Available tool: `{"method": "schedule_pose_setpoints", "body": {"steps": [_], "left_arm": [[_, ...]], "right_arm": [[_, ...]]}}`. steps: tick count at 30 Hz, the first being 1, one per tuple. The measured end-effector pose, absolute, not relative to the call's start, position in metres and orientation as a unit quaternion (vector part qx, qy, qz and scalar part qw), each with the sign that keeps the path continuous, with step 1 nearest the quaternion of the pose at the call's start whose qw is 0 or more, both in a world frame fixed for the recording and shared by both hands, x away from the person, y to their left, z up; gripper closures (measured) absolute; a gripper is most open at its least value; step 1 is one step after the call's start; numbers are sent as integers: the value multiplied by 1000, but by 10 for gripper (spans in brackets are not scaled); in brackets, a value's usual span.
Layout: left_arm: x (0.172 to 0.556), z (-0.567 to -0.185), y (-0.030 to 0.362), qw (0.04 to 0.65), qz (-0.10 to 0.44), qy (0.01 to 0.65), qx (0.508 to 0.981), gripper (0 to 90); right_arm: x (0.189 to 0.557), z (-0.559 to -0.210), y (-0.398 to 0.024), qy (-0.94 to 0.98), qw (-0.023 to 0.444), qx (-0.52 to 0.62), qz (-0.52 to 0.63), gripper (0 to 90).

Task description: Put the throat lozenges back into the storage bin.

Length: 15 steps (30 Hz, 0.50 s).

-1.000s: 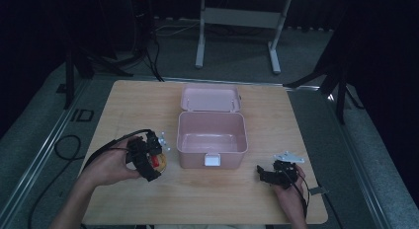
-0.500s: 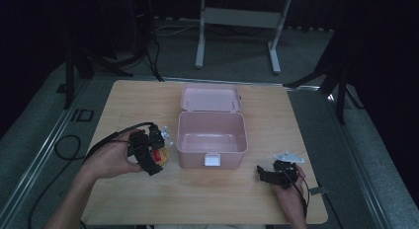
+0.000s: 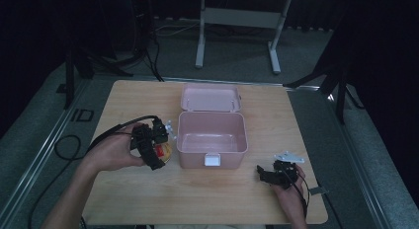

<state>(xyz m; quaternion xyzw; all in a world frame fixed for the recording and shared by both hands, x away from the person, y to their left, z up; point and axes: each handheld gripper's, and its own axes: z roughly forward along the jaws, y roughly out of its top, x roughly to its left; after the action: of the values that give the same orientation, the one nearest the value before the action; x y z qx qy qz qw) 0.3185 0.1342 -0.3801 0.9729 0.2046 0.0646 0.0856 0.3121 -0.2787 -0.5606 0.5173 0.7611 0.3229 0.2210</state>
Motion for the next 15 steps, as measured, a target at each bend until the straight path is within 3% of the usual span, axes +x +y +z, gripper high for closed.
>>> {"method": "schedule_pose_setpoints", "body": {"steps": [15], "left_arm": [[329, -371, 121, 83, 61, 197, 975, 205]], "right_arm": [[312, -561, -279, 761, 222, 517, 323, 127]]}}
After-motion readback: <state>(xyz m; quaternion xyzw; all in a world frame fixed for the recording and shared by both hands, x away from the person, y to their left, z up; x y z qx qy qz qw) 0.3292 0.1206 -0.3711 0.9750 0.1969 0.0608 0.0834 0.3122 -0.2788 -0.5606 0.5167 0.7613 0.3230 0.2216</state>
